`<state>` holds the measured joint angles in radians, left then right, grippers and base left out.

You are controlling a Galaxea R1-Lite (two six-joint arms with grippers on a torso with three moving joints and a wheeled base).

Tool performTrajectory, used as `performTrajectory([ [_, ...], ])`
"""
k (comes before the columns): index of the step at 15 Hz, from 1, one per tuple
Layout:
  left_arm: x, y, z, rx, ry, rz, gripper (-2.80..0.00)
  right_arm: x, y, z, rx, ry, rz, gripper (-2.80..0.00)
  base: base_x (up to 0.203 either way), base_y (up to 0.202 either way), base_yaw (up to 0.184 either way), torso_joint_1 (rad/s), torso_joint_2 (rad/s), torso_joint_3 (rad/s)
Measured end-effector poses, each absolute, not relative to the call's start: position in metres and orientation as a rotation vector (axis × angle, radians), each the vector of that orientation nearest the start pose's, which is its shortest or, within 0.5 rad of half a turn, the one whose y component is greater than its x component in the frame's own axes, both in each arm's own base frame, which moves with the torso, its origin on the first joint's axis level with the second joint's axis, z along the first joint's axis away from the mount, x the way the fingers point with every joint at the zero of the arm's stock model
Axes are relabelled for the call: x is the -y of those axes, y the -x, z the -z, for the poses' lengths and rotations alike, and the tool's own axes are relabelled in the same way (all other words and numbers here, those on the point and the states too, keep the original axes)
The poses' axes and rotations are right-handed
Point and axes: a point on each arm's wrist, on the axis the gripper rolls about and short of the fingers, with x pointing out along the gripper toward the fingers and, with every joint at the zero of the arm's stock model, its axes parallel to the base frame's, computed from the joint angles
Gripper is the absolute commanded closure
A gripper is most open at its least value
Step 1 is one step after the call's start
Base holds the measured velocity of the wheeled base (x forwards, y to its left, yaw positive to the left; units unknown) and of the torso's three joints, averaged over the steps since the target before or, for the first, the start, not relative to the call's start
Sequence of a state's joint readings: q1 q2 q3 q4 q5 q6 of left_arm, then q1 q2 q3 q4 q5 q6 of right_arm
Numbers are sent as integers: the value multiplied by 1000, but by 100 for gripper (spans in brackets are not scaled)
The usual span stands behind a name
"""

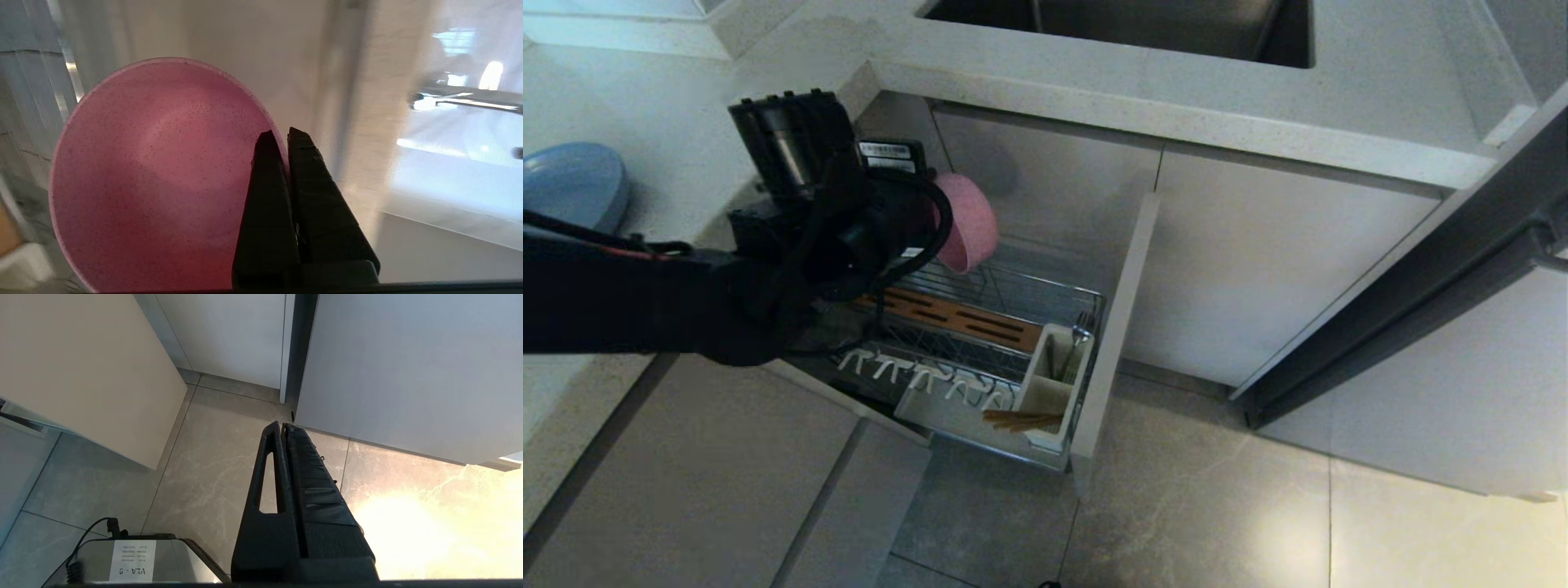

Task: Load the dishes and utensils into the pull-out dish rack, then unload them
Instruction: Pick up the bowl and place it in the cupboard

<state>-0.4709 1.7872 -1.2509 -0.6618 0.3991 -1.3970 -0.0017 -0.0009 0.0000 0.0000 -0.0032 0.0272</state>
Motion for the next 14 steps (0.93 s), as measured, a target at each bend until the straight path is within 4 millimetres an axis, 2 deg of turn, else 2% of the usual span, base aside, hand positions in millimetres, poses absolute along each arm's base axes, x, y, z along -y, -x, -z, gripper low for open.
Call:
performTrajectory([
  [6,160,-349,-244,28,1422,96,0,0,23,-75,1,-27,5,0,0,0,0,0,0,0],
  [14,167,-370,-221,91,1449,140,0,0,23,-75,1,-27,5,0,0,0,0,0,0,0],
])
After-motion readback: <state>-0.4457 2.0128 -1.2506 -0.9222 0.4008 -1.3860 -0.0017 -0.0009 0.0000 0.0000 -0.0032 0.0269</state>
